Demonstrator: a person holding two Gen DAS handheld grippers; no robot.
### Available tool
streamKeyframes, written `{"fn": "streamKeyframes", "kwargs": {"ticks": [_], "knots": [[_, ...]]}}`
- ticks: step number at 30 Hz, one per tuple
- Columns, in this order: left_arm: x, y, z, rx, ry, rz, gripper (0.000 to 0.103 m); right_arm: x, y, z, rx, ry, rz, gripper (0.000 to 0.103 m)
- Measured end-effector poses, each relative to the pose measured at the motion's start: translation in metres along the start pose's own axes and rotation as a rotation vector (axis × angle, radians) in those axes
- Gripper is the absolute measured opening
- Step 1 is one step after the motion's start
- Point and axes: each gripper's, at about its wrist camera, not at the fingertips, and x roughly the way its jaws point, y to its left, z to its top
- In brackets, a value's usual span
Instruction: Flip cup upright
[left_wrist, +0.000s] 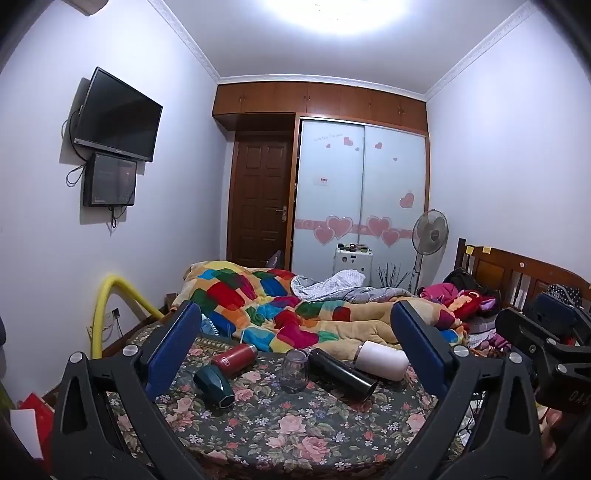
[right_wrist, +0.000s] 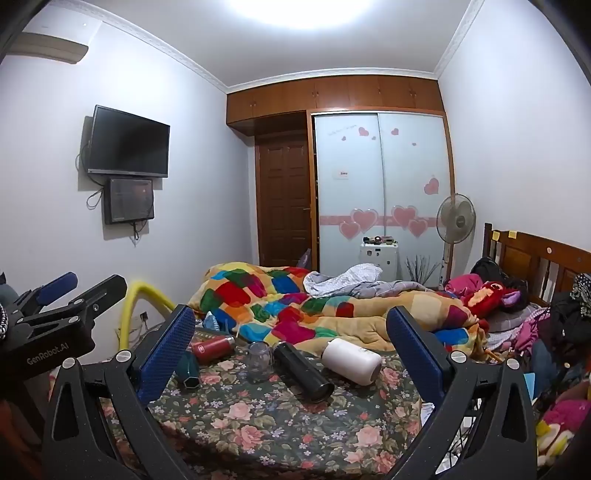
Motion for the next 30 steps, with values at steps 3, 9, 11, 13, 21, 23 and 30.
{"fn": "streamKeyframes", "kwargs": {"ticks": [3,9,11,13,21,23,30], "knots": [[0.0043,0.0012,0.0007,-0.008,0.02,0.001,0.103,-0.0002,0.0007,0.0,-0.002,0.002,-0.004,0.103],[0.0008,0.0017,-0.0038,0.0,0.008,0.006,0.103,-0.0007,0.0028,0.0002,-0.011,-0.001,-0.006,0.103],[-0.0024,-0.0006,-0.0001,0.002,0.009,0.007,0.103,-0.0011,0.0029,0.0003,-0.011,-0.002,-0.005,0.103],[-0.0032,-0.0003,-0.0005,-0.001,0.007,0.005,0.103,-0.0006,0.0031,0.0005,-0.011,-0.001,-0.005,0.103],[-0.0035,0.0023,-0.0016,-0.005,0.007,0.007,0.103,-0.002,0.0062,0.0014,-0.012,-0.004,-0.005,0.103],[-0.0034,0.0028,-0.0022,-0.006,0.006,0.007,0.103,-0.0022,0.0058,0.0017,-0.012,-0.003,-0.005,0.103],[-0.0033,0.0032,-0.0033,-0.004,0.005,0.008,0.103,-0.003,0.0041,0.0012,-0.013,-0.003,-0.005,0.103]]}}
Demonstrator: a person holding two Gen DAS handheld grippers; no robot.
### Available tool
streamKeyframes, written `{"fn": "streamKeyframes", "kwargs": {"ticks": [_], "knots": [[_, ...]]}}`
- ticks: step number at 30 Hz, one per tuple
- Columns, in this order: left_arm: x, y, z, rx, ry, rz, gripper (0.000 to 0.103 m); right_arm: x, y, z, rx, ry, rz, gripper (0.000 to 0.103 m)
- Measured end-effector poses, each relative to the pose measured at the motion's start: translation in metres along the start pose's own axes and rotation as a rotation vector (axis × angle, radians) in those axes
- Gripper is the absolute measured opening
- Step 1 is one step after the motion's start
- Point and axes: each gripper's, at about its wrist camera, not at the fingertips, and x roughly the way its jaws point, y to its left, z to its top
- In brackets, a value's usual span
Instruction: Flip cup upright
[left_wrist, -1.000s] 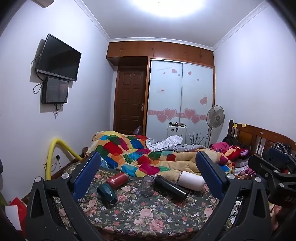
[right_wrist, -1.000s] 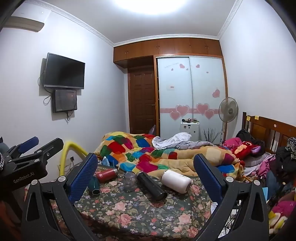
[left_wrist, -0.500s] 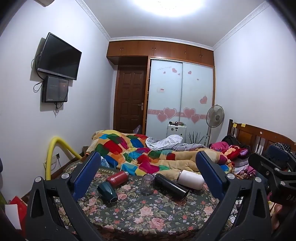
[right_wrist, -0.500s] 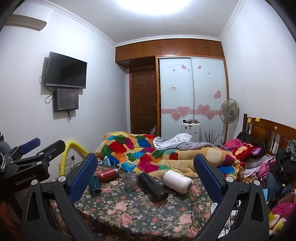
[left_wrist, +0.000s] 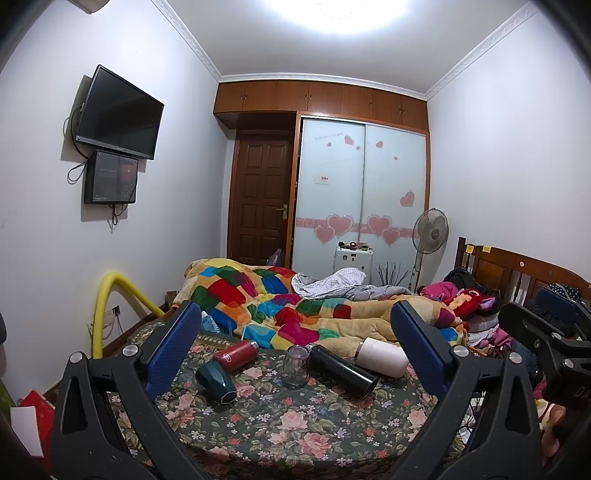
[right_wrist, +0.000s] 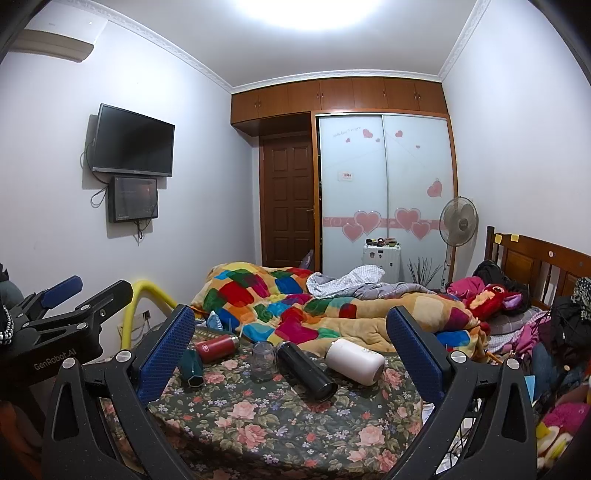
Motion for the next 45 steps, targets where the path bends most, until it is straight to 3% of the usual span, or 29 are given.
{"fn": "streamKeyframes", "kwargs": {"ticks": [45], "knots": [[0.0,-0.002,-0.004,0.004,0.002,-0.006,0.103,-0.004,0.007,-0.004,0.014,0.003,0.005,0.103]]}}
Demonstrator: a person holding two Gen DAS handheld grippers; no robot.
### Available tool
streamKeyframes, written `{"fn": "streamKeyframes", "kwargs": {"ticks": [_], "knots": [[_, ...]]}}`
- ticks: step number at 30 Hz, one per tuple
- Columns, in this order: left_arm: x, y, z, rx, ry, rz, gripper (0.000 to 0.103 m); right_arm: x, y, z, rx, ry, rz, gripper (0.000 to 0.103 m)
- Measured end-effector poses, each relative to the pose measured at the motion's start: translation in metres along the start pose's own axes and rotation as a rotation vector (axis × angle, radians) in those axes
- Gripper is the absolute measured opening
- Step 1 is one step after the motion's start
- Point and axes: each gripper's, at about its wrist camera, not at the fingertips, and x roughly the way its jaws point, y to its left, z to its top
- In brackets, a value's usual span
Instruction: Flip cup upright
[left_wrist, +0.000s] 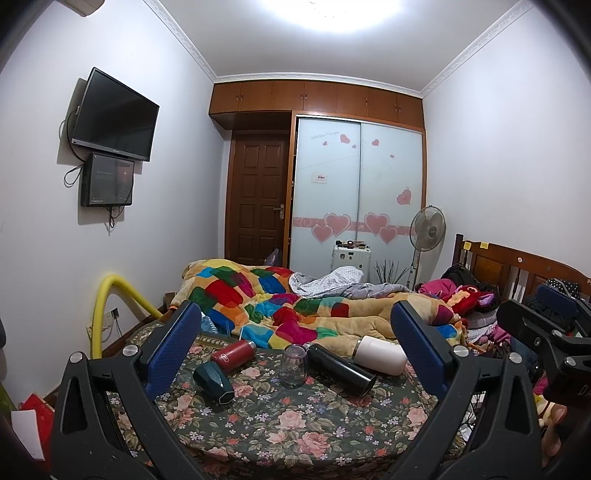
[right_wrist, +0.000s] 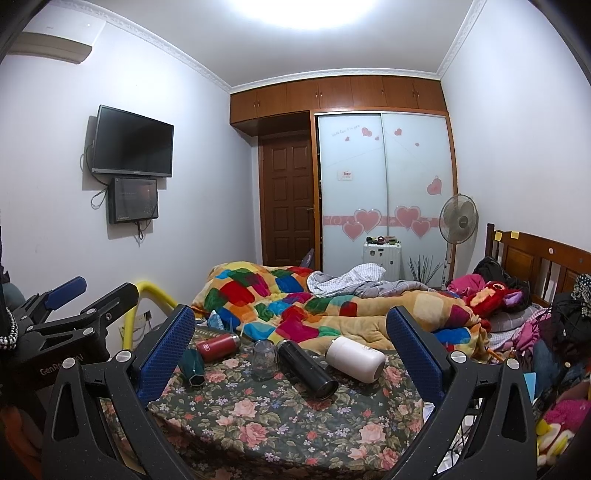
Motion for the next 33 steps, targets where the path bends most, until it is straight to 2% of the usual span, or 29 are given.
{"fn": "streamKeyframes", "kwargs": {"ticks": [7,14,18,27,30,33], "knots": [[0.004,0.001,-0.004,-0.003,0.012,0.003,0.103,0.009,-0.003,0.0,0.002,0.023,0.0,0.103],[0.033,0.012,-0.01,-0.019,0.053,0.012,0.103,0.031,-0.009,-0.001,-0.004,0.068,-0.008,0.103],[0.058,0.022,-0.02,-0.04,0.102,0.034,0.103,0.053,-0.016,-0.009,-0.003,0.122,-0.013,0.103],[0.131,0.056,-0.063,-0.093,0.281,0.119,0.103,0.145,-0.046,-0.045,-0.028,0.355,-0.045,0.103],[0.152,0.064,-0.079,-0.115,0.343,0.128,0.103,0.182,-0.052,-0.061,-0.051,0.447,-0.027,0.103],[0.17,0.071,-0.096,-0.134,0.394,0.147,0.103,0.221,-0.051,-0.077,-0.095,0.559,0.027,0.103]]}}
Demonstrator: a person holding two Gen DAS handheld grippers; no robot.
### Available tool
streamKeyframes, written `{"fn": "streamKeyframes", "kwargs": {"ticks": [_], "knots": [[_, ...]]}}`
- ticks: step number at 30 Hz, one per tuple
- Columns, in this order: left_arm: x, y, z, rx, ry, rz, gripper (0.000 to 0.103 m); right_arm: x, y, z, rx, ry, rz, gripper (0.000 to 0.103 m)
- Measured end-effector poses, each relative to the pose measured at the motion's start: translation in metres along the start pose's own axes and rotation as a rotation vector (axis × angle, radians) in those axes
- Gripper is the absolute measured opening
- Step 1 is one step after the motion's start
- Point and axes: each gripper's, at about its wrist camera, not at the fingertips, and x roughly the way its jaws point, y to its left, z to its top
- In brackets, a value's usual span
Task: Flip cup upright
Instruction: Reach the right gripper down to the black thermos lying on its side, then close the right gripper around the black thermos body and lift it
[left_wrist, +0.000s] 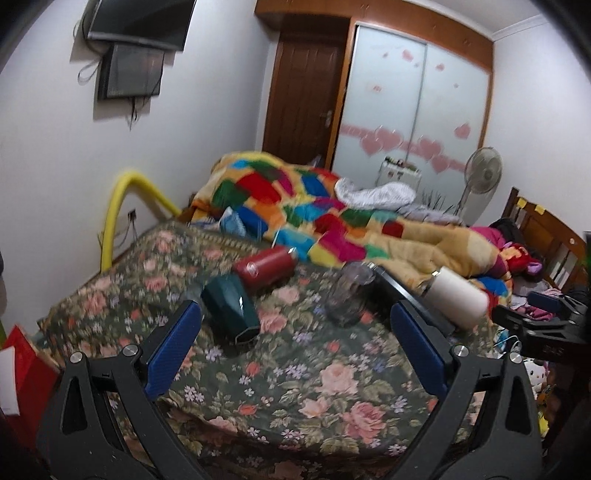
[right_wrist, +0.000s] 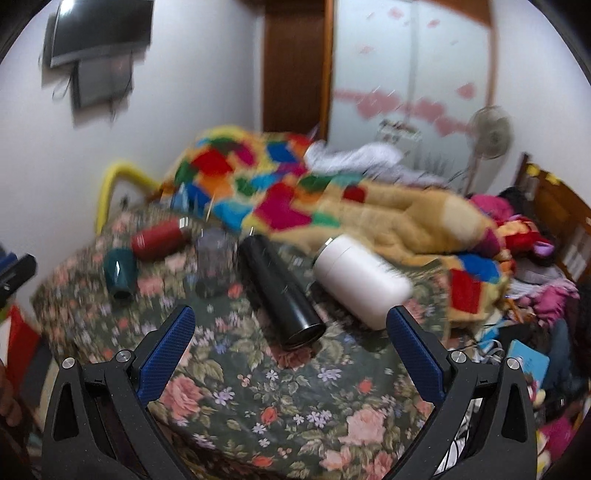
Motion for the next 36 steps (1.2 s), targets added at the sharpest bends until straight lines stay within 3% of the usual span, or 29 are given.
{"fn": "streamKeyframes", "kwargs": {"ticks": [9,14,20,24,29,36], "knots": [[0.055,0.005,-0.018,0.007,0.118,0.033,0.103,0.118,-0.001,0.011,-0.114,0.278,0.068,0.102],[0.066,0.001,-0.023,0.037,0.13,0.06,0.103,0.159,-0.001,0.012,-0.132,0.408,0.119,0.1],[0.073,-0.001,-0.027,0.052,0.148,0.05,0.103,0.185,0.002,0.015,-0.18,0.468,0.128,0.092],[0.075,-0.001,-0.028,0.056,0.152,0.051,0.103,0.201,0.002,0.015,-0.167,0.513,0.152,0.082],[0.073,-0.002,-0.028,0.071,0.138,0.067,0.103,0.211,0.002,0.019,-0.173,0.516,0.12,0.068],[0.062,-0.006,-0.025,0.085,0.122,0.059,0.103,0.203,-0.004,0.013,-0.128,0.518,0.136,0.067]]}}
